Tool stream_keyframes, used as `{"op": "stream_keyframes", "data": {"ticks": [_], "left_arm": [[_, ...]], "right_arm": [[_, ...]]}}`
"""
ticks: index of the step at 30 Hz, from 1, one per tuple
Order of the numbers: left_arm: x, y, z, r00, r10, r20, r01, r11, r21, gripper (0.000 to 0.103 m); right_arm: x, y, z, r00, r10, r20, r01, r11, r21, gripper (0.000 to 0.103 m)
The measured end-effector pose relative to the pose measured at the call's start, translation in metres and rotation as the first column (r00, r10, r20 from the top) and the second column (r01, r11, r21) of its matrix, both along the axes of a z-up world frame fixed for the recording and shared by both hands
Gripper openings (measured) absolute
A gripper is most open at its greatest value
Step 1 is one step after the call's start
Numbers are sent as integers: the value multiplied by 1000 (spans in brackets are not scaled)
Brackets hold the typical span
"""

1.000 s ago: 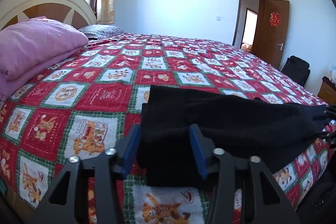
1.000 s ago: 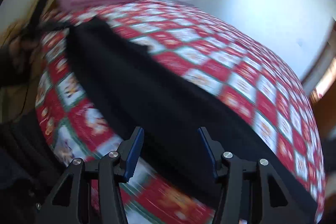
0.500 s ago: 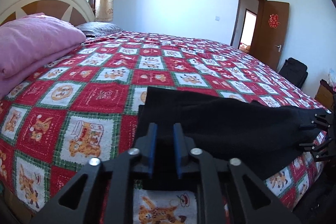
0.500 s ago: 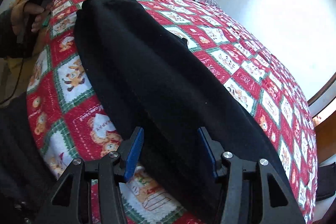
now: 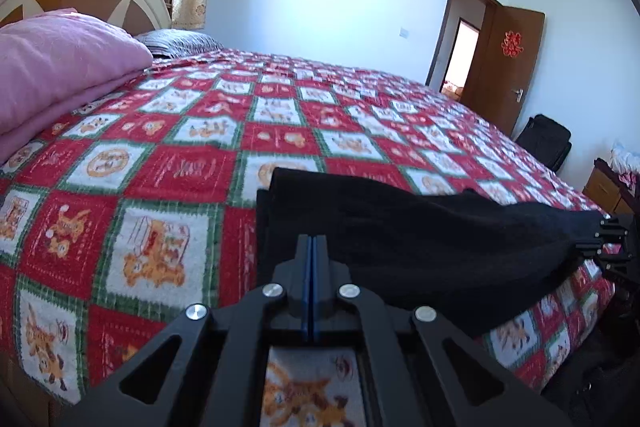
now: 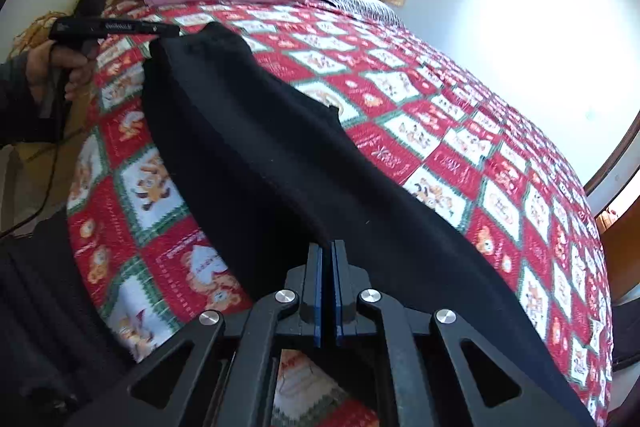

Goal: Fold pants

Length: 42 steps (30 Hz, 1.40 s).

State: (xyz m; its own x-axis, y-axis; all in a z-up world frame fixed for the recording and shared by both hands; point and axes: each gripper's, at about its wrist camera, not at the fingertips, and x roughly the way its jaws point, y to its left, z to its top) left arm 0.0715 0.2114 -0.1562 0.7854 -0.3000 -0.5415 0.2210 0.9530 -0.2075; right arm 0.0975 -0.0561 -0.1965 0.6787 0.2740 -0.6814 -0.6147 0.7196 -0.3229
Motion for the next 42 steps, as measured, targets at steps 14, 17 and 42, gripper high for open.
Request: {"op": "stream_keyframes", "data": {"ticks": [14,17,42], "left_arm": [[-12,26,6,993,112,24,-112,993,-26,1],[-3,9,8,996,82,35,-81,997,-12,10],[9,-24,-30,994,104,43,-108,989,97,83]], "right_arm": [[7,-14,-4,987,41,-155,-36,999,39,32],[24,-19,17,986,28,-167,-4,990,140,49],[221,54,-30,817,-63,-573,369,821,436,7]]}}
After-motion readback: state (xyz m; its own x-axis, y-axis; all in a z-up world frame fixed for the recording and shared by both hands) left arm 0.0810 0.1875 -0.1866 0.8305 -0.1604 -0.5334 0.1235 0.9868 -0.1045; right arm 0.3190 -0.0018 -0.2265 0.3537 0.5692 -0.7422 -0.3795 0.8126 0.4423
